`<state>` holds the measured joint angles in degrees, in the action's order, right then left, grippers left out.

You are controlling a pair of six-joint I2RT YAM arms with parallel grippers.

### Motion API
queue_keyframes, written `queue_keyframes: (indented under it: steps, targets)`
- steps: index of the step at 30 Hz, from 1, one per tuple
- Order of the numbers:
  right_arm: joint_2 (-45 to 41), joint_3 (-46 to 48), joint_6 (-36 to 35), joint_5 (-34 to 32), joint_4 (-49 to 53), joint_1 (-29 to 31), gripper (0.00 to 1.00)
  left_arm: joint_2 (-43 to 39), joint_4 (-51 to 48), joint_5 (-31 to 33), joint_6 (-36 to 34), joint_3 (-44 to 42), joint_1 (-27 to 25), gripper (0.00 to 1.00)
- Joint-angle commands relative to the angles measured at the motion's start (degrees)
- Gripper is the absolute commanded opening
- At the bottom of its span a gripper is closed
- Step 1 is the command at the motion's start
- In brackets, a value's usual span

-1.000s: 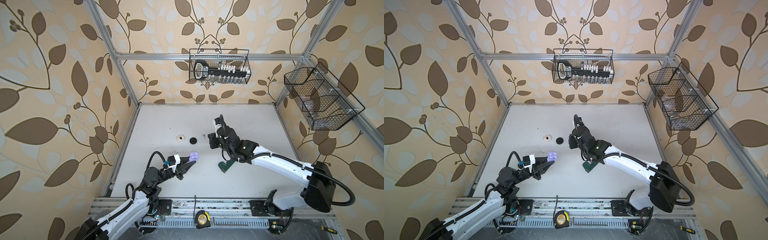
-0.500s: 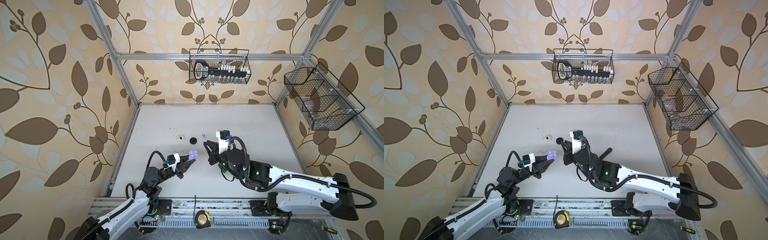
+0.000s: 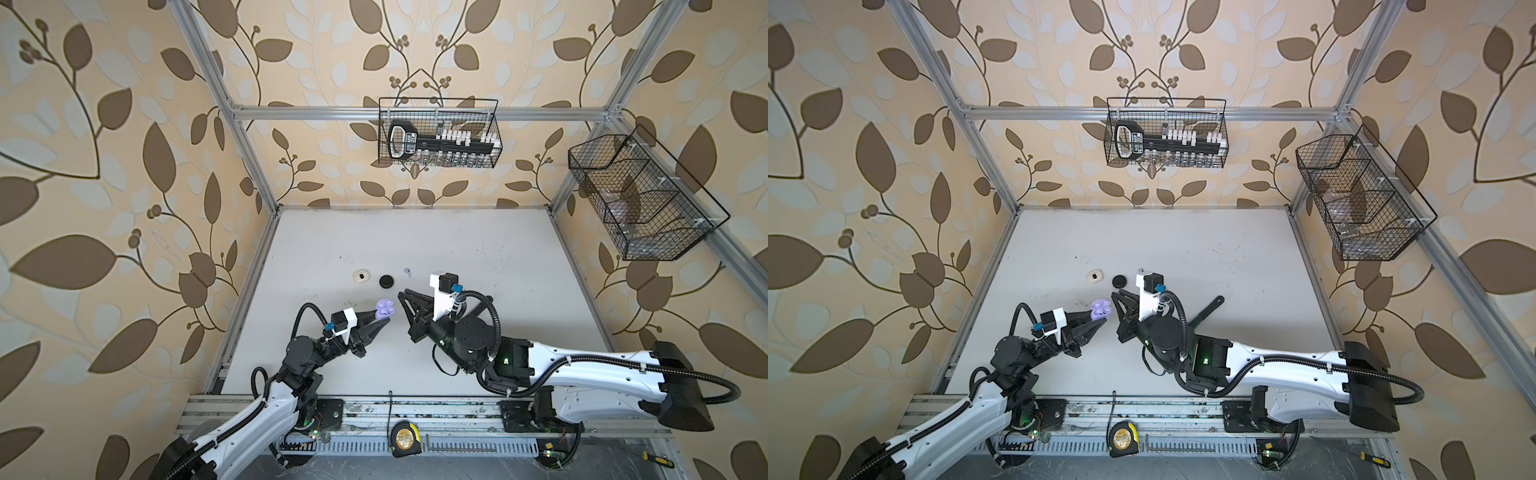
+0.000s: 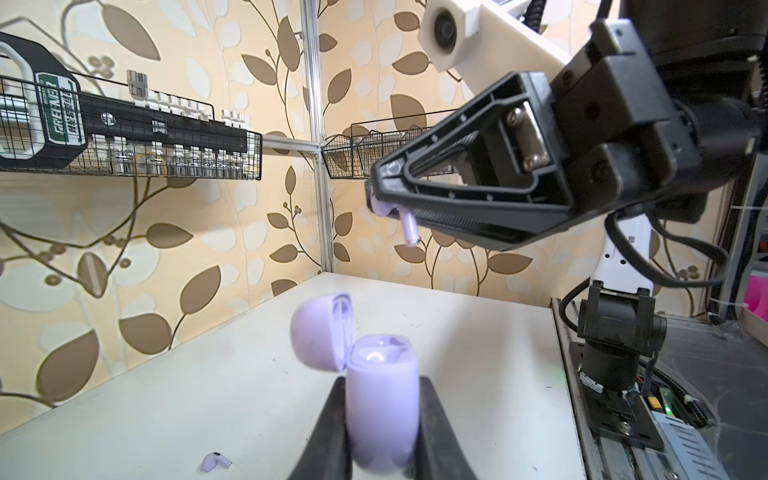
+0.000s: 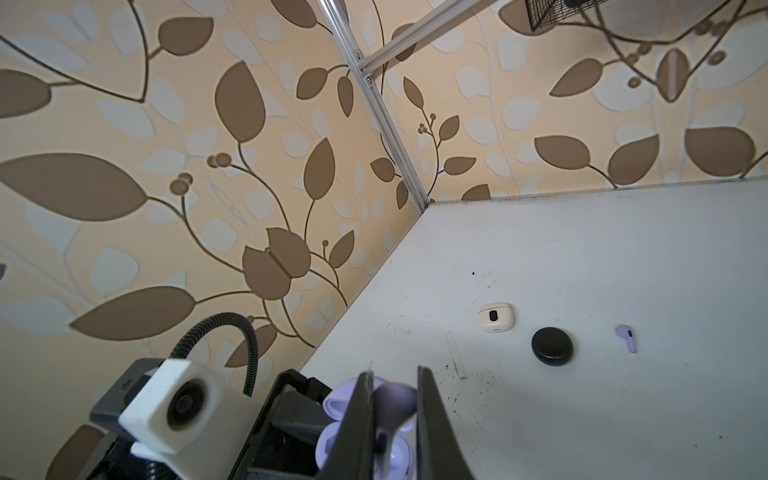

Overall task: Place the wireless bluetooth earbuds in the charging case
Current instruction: 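Lower the lilac earbud into the open lilac case with the right gripper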

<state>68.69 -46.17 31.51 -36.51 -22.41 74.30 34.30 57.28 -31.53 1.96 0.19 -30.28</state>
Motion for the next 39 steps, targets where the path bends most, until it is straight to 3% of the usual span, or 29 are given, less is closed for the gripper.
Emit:
queue_keyframes:
  steps: [1, 11, 39]
  targets:
    - [1.67, 0.48, 0.66, -1.43, -3.37, 0.49, 0.13, -1.06, 4.10, -2.02, 0.66, -1.24, 0.36, 0.00]
    - [6.08, -1.13, 1.57, 0.13, -5.35, 0.97, 0.10, -1.87, 3.91, -2.00, 0.76, -1.55, 0.31, 0.00]
    - [7.56, 0.92, 2.44, -1.86, -8.92, 2.34, 0.10, -3.72, 2.67, 0.97, 2.70, -1.51, 0.38, 0.00]
